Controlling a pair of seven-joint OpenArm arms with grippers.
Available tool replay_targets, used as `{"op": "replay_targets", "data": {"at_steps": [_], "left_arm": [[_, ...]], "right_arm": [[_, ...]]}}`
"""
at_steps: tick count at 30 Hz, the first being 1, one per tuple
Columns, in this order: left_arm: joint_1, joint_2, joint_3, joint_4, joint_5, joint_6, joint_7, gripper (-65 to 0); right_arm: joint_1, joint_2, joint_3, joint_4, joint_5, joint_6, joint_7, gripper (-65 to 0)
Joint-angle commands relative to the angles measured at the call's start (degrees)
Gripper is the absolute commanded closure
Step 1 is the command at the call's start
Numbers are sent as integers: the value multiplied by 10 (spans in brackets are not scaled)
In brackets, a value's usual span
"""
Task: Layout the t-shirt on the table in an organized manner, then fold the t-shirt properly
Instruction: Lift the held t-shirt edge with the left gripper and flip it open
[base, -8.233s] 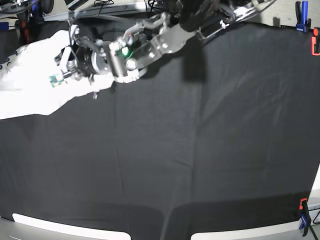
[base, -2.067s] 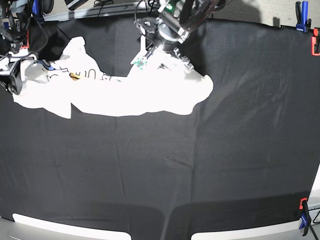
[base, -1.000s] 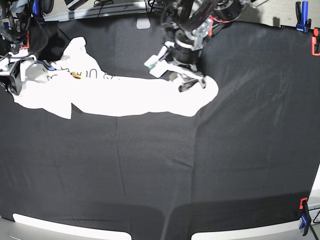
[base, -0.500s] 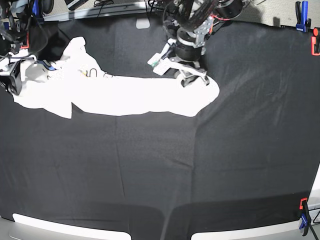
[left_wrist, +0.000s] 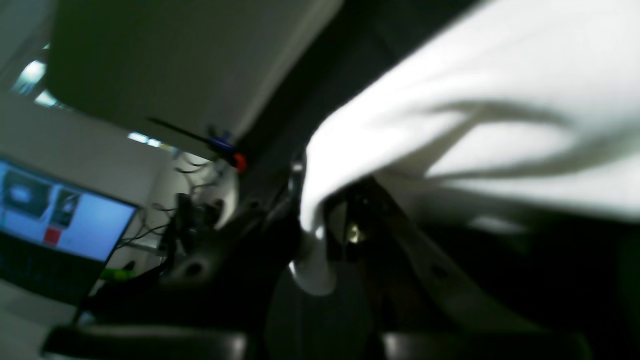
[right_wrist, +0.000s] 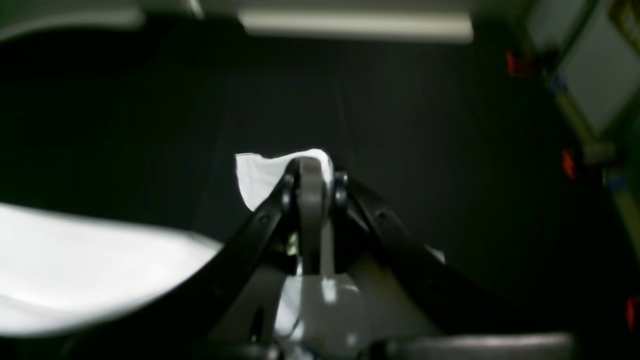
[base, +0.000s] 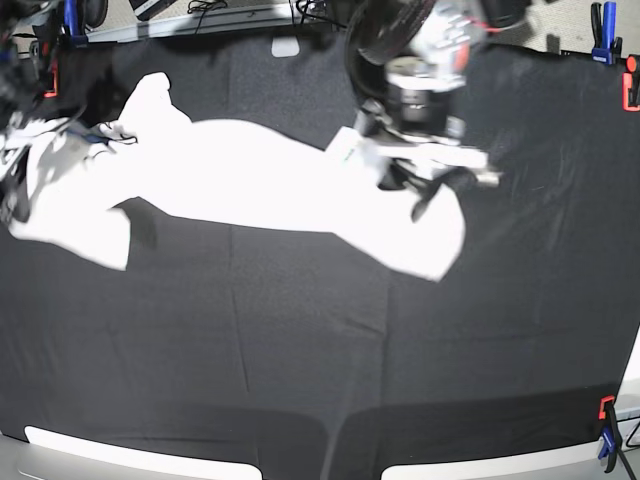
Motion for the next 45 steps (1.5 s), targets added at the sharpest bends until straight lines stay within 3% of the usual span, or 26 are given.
{"op": "replay_targets", "data": {"at_steps": [1, 4, 6, 8, 18, 20, 22, 25, 27, 30, 36, 40, 45], "left_arm": [[-3, -3, -2, 37, 23, 20, -12, 0], [-3, -17, -2, 113, 38, 21, -8, 0], [-4, -25, -2, 116, 56, 25, -9, 0], [-9, -24, -3, 116, 81, 50, 0, 0], [-11, -24, -2, 116, 115, 52, 3, 0], [-11, -24, -2, 116, 65, 52, 3, 0], [-11, -25, -2, 116, -25, 47, 2, 0], [-11, -24, -3, 115, -127, -10, -25, 0], [-13, -24, -3, 92, -157, -39, -65, 0], [-37, -24, -3, 45, -178, -40, -106, 0], [-133, 4, -41, -101, -282, -48, -103, 0], [-179, 29, -87, -193, -339, -81, -116, 0], [-250, 31, -105, -305, -433, -122, -119, 0]], "right_arm": [[14, 19, 2, 9, 15, -1, 16, 0], [49, 49, 2, 9, 18, -1, 18, 0], [72, 69, 2, 9, 23, -1, 20, 0], [93, 86, 3, 9, 25, -2, 28, 0], [155, 141, 2, 7, 26, -2, 48, 0], [155, 137, 0, -5, 25, -2, 46, 0], [155, 131, -14, -41, 21, -2, 41, 0], [156, 132, -57, -128, -12, -2, 63, 0], [160, 135, -90, -183, -47, -2, 95, 0], [185, 135, -141, -244, -97, -2, 130, 0], [273, 135, -240, -330, -151, -4, 133, 0], [321, 134, -294, -361, -186, -14, 138, 0], [360, 130, -335, -391, -242, -40, 148, 0]]}}
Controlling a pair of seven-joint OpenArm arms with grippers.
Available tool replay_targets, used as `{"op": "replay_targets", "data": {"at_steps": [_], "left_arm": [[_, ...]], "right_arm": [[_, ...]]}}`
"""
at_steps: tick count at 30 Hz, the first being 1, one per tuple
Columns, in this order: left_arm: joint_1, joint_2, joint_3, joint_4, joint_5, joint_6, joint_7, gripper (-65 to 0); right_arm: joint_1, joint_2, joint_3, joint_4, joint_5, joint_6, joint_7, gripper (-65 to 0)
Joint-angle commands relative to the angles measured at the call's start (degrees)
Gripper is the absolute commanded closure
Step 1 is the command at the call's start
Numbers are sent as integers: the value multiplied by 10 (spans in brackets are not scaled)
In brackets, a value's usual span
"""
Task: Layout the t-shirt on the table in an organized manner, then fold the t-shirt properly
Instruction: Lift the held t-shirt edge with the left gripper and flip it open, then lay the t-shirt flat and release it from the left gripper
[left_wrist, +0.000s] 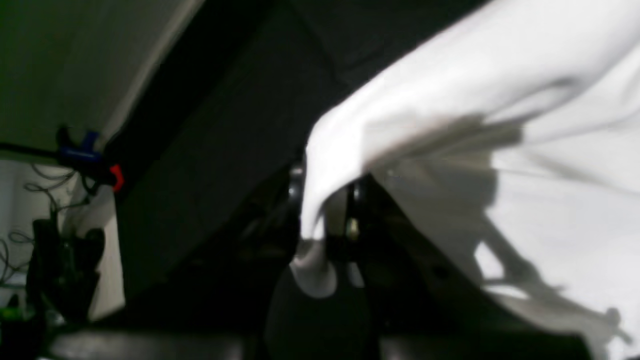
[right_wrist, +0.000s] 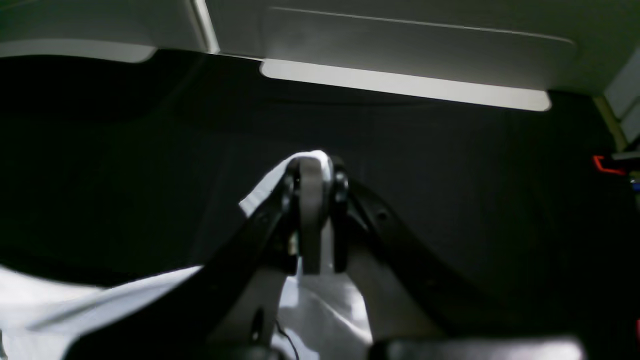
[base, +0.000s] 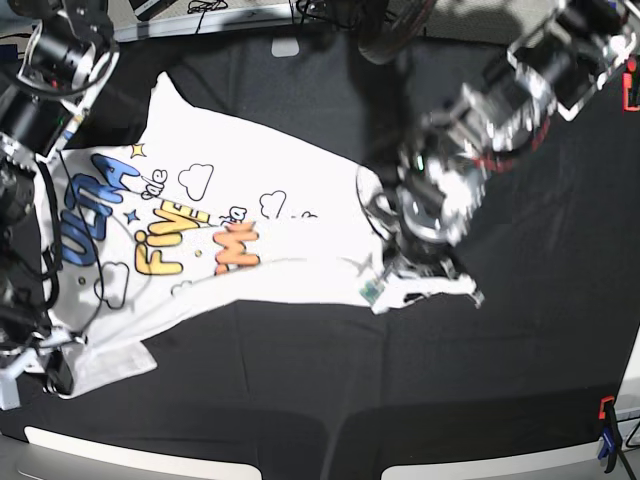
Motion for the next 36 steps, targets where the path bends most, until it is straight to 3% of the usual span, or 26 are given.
{"op": "replay_targets", "data": {"at_steps": [1, 8, 9, 11, 13, 20, 25, 28, 30, 31, 36], "left_arm": [[-15, 0, -3, -5, 4, -5, 4, 0], [-15, 2, -3, -23, 5, -9, 13, 0], [-16, 2, -3, -23, 5, -9, 14, -18], [-18, 3, -3, -23, 5, -9, 16, -129], [-17, 5, -3, -23, 5, -9, 16, -168], [-34, 5, -3, -23, 41, -9, 27, -168], [-75, 5, -3, -23, 43, -9, 95, -168], [-74, 5, -2, -23, 19, -9, 106, -168], [-71, 5, -2, -23, -28, -9, 109, -168], [-70, 5, -2, -23, -62, -18, 111, -168], [-55, 3, -2, -24, -279, -187, 113, -163]], "right_arm": [[15, 9, -3, 6, 6, -2, 16, 0], [14, 10, -5, 6, 2, -2, 2, 0], [14, 10, -5, 6, 2, -2, -1, 0], [14, 10, -5, 6, 3, -2, -5, 0], [14, 10, -5, 6, 3, -2, -9, 0], [14, 10, -5, 6, 3, -2, -10, 0], [14, 10, -5, 6, 3, -2, -10, 0], [14, 10, -5, 6, 3, -2, -11, 0], [14, 10, -5, 6, 3, -2, -12, 0], [14, 10, -5, 6, 3, -2, -13, 0], [14, 10, -5, 6, 3, -2, -16, 0]]}}
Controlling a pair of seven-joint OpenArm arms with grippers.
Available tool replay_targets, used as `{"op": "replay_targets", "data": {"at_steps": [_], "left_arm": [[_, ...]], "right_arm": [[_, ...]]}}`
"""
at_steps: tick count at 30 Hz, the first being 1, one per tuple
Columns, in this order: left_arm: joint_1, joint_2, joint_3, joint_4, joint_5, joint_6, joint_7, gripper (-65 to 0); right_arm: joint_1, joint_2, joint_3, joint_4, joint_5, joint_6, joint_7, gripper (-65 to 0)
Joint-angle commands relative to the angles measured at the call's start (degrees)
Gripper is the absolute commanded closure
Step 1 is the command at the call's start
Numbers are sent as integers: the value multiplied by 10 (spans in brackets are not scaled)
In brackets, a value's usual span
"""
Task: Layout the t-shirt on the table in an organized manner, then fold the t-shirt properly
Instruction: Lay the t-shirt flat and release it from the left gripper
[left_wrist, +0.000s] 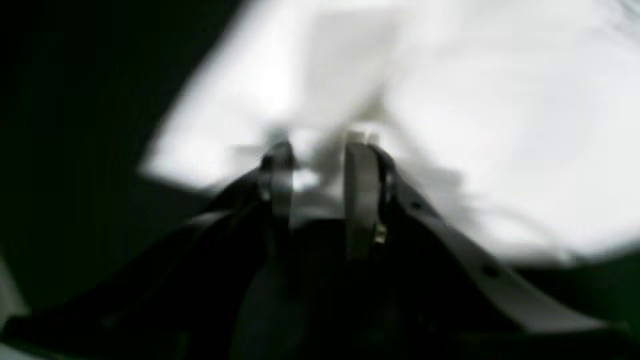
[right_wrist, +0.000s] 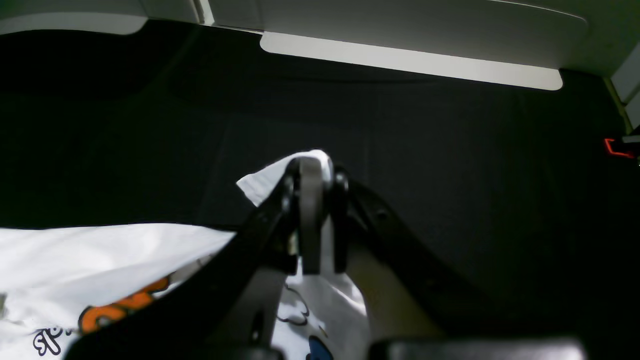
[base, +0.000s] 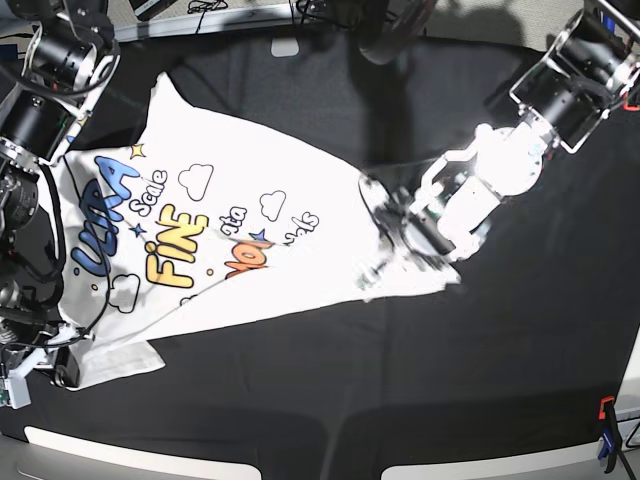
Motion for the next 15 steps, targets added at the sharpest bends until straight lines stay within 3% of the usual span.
{"op": "replay_targets", "data": {"at_steps": [1, 4, 8, 15], "left_arm": [[-11, 0, -3, 9, -20, -15, -9, -163], [-11, 0, -4, 9, 10, -18, -29, -164], [-13, 0, -4, 9, 93, 79, -43, -164], [23, 2, -4, 9, 77, 85, -40, -164]], "right_arm": [[16, 11, 2, 9, 8, 0, 14, 0], [16, 11, 2, 9, 12, 0, 11, 0], [16, 11, 2, 9, 12, 0, 7, 0], [16, 11, 2, 9, 12, 0, 7, 0]]}}
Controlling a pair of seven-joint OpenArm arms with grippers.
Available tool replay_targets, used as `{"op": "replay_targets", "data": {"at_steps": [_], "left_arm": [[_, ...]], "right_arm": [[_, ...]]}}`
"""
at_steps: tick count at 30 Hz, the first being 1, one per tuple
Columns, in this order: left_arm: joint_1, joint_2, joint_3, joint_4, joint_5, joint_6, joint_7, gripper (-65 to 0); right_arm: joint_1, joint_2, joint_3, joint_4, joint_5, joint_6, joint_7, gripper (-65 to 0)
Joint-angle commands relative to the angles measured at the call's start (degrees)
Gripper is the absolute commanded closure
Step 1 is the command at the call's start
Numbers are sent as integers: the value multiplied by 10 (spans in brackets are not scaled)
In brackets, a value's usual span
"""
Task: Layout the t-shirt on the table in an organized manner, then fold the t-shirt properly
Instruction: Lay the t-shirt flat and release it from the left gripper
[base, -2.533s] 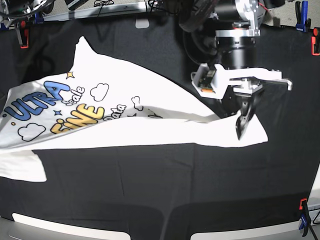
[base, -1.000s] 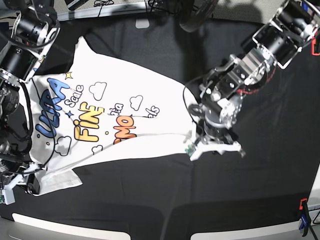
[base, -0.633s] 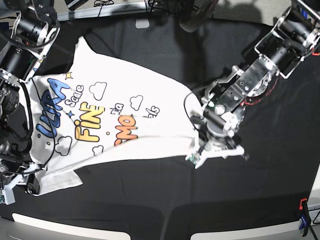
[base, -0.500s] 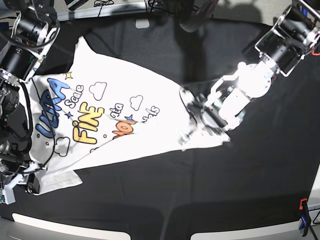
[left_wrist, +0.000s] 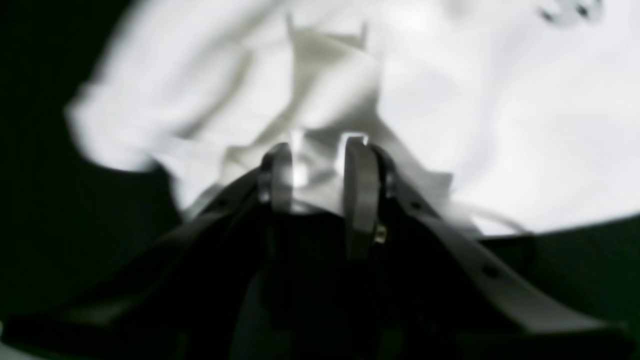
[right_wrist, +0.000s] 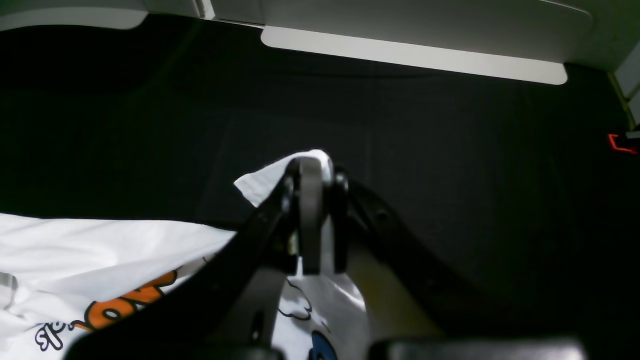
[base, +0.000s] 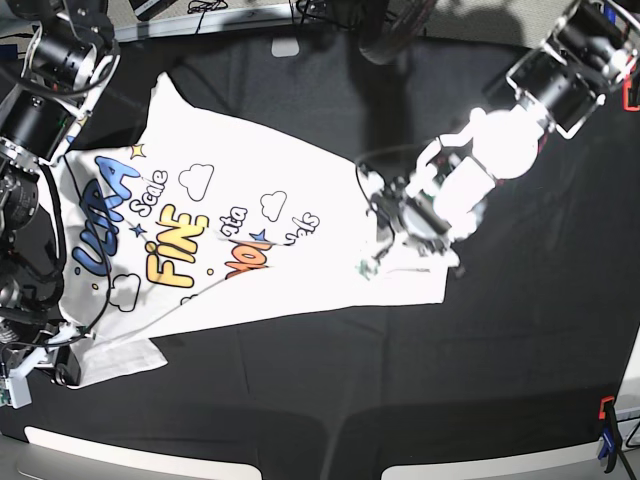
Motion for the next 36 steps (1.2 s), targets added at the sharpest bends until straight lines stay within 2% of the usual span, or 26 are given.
{"op": "replay_targets", "data": {"at_steps": [1, 7, 11, 13, 15, 20, 22, 27, 31, 36], "left_arm": [[-6, -2, -3, 9, 6, 4, -22, -164], [7, 2, -3, -37, 19, 5, -88, -164], [9, 1, -3, -88, 18, 5, -74, -157], [14, 1, -3, -96, 15, 5, -71, -97], [19, 2, -3, -96, 20, 4, -72, 0], [19, 7, -3, -87, 59, 10, -58, 0], [20, 6, -3, -67, 62, 17, -17, 0], [64, -5, -3, 38, 125, 17, 59, 0], [141, -13, -3, 152, 153, 17, 71, 0], [238, -13, -3, 253, 216, 17, 92, 0]], "right_arm": [[16, 11, 2, 9, 8, 0, 17, 0], [16, 11, 2, 9, 8, 0, 16, 0], [16, 10, 2, 9, 8, 0, 15, 0], [16, 10, 2, 9, 9, 0, 16, 0], [16, 10, 2, 9, 8, 0, 16, 0], [16, 11, 2, 9, 8, 0, 15, 0], [16, 10, 2, 9, 8, 0, 15, 0], [16, 11, 2, 9, 8, 0, 15, 0], [16, 11, 2, 9, 8, 0, 15, 0], [16, 11, 2, 9, 8, 0, 15, 0]]}}
